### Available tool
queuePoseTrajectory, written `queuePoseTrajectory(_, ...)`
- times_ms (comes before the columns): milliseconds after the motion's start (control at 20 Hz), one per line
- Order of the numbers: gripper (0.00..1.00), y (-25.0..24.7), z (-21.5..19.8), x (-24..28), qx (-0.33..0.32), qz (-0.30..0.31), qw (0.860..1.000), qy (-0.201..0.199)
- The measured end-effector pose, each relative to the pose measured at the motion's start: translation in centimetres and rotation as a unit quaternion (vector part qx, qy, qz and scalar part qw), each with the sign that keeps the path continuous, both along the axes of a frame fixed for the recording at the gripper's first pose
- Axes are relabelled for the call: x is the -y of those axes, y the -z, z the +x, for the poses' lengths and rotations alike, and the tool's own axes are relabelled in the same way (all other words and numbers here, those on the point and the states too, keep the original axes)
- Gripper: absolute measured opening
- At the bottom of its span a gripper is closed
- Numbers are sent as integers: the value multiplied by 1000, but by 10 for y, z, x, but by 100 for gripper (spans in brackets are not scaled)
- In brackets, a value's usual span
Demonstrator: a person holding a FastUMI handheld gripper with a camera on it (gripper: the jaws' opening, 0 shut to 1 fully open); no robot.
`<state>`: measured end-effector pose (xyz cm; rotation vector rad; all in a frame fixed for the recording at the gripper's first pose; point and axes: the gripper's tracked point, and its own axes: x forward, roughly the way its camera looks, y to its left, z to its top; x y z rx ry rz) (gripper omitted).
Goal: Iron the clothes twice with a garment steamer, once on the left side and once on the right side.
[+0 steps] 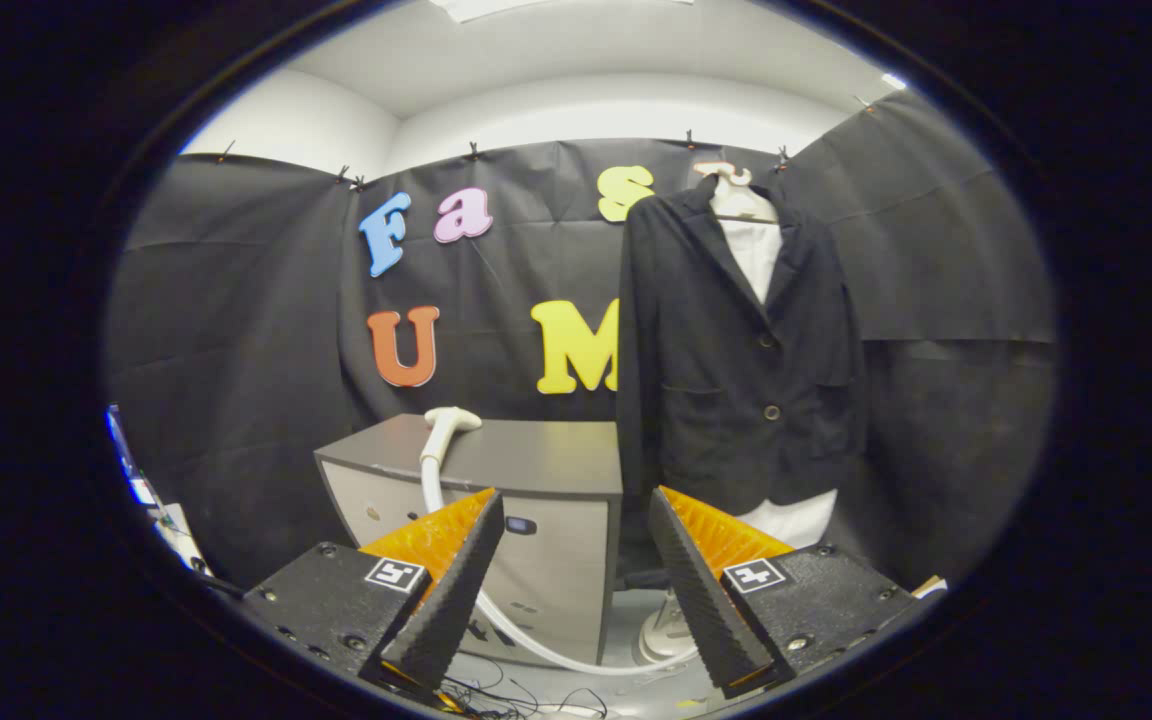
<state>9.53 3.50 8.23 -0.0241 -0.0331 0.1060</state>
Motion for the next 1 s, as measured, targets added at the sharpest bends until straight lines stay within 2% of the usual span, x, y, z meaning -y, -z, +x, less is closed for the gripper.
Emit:
queuePoseTrajectory(200,94,-24,65,-33,-15,-13,999,-41)
queuePoseTrajectory(400,94,-30,131,-87,-44,-26,995,-91)
queuePoseTrajectory(750,94,-6,219,-179,-109,-66,979,-161)
queuePoseTrajectory(900,93,8,244,-211,-132,-85,972,-173)
queuePoseTrajectory(1000,91,17,264,-223,-143,-107,970,-164)
